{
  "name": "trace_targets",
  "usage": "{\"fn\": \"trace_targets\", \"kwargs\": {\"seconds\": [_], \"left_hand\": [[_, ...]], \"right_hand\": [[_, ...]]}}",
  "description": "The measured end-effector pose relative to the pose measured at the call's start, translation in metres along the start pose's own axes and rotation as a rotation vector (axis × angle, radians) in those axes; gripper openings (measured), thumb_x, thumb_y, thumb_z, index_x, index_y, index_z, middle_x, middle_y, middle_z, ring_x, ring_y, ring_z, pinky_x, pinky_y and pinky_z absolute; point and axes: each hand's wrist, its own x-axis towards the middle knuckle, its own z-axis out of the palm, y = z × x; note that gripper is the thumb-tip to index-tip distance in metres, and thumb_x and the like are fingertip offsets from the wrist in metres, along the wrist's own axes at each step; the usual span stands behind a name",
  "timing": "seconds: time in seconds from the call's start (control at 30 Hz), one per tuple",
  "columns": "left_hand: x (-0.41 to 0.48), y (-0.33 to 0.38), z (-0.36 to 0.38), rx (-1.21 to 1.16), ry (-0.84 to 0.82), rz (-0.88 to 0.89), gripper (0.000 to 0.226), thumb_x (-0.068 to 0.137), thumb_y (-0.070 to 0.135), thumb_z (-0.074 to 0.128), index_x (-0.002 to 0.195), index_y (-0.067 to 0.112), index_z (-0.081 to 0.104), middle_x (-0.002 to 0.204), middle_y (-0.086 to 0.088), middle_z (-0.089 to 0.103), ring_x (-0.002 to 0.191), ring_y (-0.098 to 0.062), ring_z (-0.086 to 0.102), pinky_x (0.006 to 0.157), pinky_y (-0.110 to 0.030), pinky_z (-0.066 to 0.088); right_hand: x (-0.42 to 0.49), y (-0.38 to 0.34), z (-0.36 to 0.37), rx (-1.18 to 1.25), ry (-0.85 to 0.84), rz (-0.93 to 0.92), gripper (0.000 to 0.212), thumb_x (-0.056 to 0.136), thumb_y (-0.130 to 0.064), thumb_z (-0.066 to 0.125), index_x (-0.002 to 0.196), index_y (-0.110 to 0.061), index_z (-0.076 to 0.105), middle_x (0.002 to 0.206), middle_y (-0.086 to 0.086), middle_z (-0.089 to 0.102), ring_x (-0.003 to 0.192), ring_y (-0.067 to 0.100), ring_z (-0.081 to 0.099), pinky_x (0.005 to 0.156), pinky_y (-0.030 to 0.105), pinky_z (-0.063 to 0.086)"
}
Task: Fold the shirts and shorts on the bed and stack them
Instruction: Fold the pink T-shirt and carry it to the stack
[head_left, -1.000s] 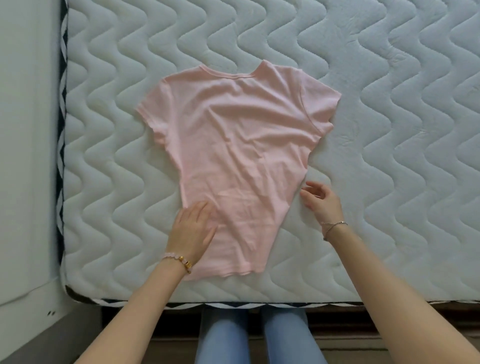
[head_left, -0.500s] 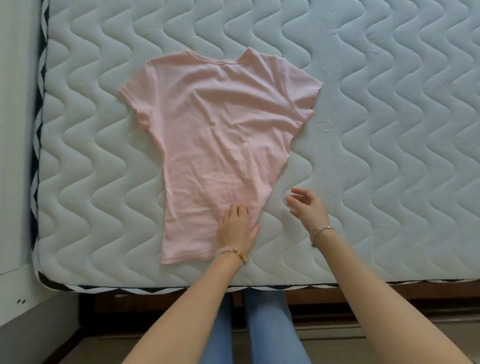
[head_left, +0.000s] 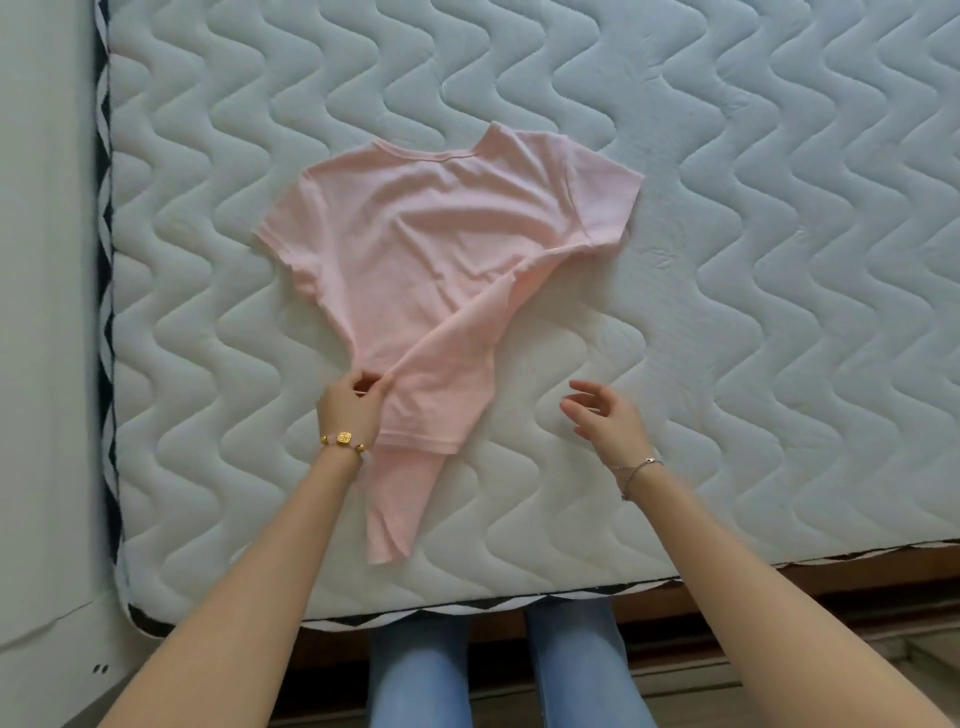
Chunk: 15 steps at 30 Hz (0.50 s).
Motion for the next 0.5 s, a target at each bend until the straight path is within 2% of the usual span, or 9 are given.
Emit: {"fn": "trace_targets", "kwargs": {"seconds": [0.13,0.23,0.3,0.37,0.43,0.5], "left_hand": [[0.038,-0.015,-0.031,0.067,-0.020,-0.001,0.021,0.084,0.019,0.064,0.097,0.004,0.070,0.097,-0.013,0.070,0.082,-0.019,0.056,0.072,-0.022,0.037],[0.051,-0.022,-0.042,0.193,-0.101,0.118,0.015,0.084,0.016,0.063,0.094,0.006,0.070,0.095,-0.011,0.069,0.080,-0.019,0.056,0.071,-0.023,0.038],[0.056,-0.026,-0.045,0.294,-0.110,0.291,0.016,0.084,0.012,0.062,0.098,0.006,0.067,0.099,-0.012,0.066,0.086,-0.026,0.058,0.077,-0.028,0.042],[0.059,-0.030,-0.045,0.448,-0.114,0.543,0.024,0.082,0.013,0.063,0.106,0.005,0.064,0.105,-0.015,0.063,0.095,-0.034,0.058,0.083,-0.038,0.046],[0.062,-0.032,-0.042,0.588,-0.112,0.782,0.035,0.080,0.022,0.056,0.111,0.006,0.061,0.109,-0.014,0.063,0.100,-0.034,0.059,0.084,-0.042,0.050],[0.065,-0.031,-0.040,0.731,-0.187,0.902,0.048,0.078,0.032,0.043,0.118,0.008,0.056,0.115,-0.012,0.062,0.108,-0.030,0.057,0.089,-0.043,0.049]], "right_hand": [[0.000,-0.005,0.045,0.008,0.010,-0.007,0.029,0.087,-0.011,0.063,0.116,-0.012,0.058,0.092,-0.004,0.061,0.087,0.012,0.058,0.086,0.032,0.049],[-0.002,-0.011,0.080,0.034,0.017,-0.009,0.030,0.087,-0.010,0.063,0.116,-0.013,0.058,0.094,0.000,0.061,0.089,0.015,0.058,0.084,0.030,0.049],[-0.003,-0.014,0.098,0.032,0.022,-0.009,0.032,0.087,-0.011,0.063,0.118,-0.012,0.057,0.098,0.003,0.061,0.089,0.015,0.058,0.080,0.026,0.047],[-0.004,-0.015,0.111,0.025,0.023,0.000,0.033,0.086,-0.013,0.065,0.118,-0.012,0.058,0.098,0.002,0.062,0.086,0.012,0.058,0.079,0.023,0.046],[-0.004,-0.013,0.120,0.035,0.028,0.013,0.029,0.085,-0.013,0.067,0.112,-0.012,0.060,0.093,-0.002,0.063,0.083,0.009,0.059,0.076,0.019,0.047],[-0.004,-0.011,0.125,0.036,0.032,0.020,0.019,0.083,-0.012,0.069,0.101,-0.012,0.063,0.087,-0.005,0.064,0.080,0.007,0.060,0.071,0.014,0.048]]}}
